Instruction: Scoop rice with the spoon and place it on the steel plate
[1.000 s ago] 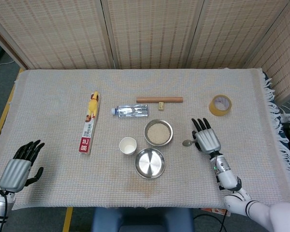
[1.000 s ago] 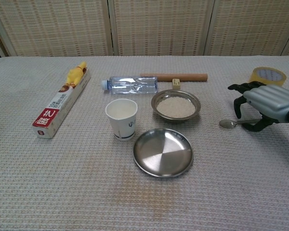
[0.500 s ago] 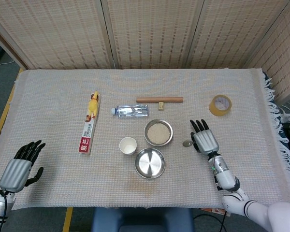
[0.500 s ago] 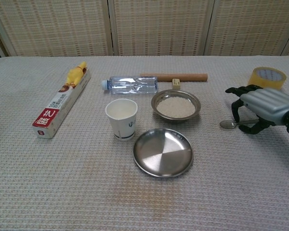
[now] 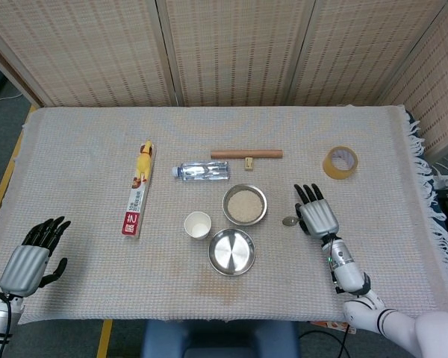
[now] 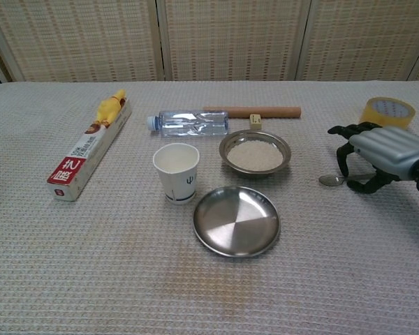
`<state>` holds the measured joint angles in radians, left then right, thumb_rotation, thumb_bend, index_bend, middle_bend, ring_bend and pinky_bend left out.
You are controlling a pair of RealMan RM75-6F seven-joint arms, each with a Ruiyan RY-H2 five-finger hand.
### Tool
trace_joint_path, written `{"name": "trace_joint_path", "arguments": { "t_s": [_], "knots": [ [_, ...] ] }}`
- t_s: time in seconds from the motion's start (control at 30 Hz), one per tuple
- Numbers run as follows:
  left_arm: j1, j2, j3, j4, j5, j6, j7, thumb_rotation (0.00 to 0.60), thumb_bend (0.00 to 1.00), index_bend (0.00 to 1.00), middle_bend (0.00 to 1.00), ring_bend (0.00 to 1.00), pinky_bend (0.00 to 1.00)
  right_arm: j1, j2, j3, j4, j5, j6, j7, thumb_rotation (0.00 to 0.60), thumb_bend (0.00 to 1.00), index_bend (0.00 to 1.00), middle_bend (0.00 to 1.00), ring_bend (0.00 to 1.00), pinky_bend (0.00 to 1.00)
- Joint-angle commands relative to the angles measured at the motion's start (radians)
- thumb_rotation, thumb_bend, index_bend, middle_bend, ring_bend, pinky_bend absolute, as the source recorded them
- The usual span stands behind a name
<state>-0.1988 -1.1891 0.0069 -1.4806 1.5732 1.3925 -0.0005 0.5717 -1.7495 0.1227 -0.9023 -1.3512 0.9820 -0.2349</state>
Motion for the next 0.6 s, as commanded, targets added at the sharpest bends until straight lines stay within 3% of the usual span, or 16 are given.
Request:
{"name": "trace_joint_path", "arguments": {
  "t_s": [0.03,0.6],
  "knots": [
    [0.0,-0.001,0.0,0.001,0.0,0.001,0.003,0.6,0.45,0.0,0.0,0.0,0.12,0.0,-0.001,-0.001,0.0,0.001,-0.001,-0.001,0.6,0.29,0.55,0.0,0.0,0.0],
    [0.0,-0.001,0.002,-0.001,0.002,0.002,0.006,0.6,0.45,0.0,0.0,0.0,0.12,-0.005,0.031,-0.005,-0.05,0.019,-0.01,-0.027,0.6,0.29,0.49,0.0,0.0,0.0]
  ]
}}
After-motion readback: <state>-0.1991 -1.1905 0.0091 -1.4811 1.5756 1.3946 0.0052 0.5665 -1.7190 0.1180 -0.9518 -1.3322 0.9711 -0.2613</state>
